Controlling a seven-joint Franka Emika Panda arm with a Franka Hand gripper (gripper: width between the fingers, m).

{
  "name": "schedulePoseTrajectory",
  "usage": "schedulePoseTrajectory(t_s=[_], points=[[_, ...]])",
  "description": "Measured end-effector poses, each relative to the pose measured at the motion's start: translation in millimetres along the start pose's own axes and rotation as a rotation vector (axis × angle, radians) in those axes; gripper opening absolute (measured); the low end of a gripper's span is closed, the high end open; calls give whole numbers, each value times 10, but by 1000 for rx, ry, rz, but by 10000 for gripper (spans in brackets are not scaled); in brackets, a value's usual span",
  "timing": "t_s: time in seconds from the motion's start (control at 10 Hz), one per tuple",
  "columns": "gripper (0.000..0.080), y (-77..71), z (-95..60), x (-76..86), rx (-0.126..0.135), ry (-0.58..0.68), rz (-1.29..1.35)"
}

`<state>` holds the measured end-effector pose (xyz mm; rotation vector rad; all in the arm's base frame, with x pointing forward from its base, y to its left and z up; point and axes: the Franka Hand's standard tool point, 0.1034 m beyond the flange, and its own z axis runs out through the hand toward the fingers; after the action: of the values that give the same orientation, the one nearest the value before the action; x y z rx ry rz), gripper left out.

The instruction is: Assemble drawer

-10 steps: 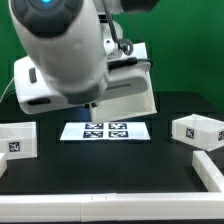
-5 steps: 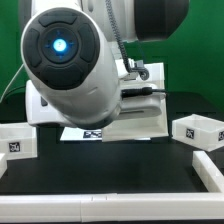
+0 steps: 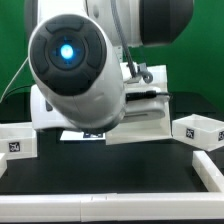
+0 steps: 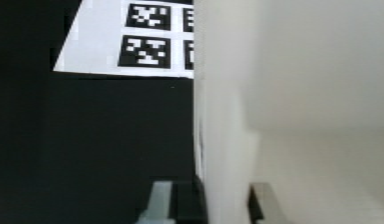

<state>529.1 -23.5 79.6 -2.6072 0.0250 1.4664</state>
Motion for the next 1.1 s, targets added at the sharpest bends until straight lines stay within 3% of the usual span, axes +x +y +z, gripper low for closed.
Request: schedulePoseTrajectory(t_s=[0.2, 0.4, 0.5, 0.6, 0.7, 0.9, 1.0, 1.1], points=[[31, -104, 2, 20, -41, 6, 77], [31, -200, -42, 103, 14, 51, 137], [31, -166, -30, 104, -64, 51, 130], [31, -243, -8, 119, -109, 49, 115], [31, -301, 11, 133, -184, 48, 95], [31, -275, 13, 137, -279, 42, 115], [31, -252, 15, 132, -303, 39, 153], [31, -251, 13, 110, -249, 31, 168]])
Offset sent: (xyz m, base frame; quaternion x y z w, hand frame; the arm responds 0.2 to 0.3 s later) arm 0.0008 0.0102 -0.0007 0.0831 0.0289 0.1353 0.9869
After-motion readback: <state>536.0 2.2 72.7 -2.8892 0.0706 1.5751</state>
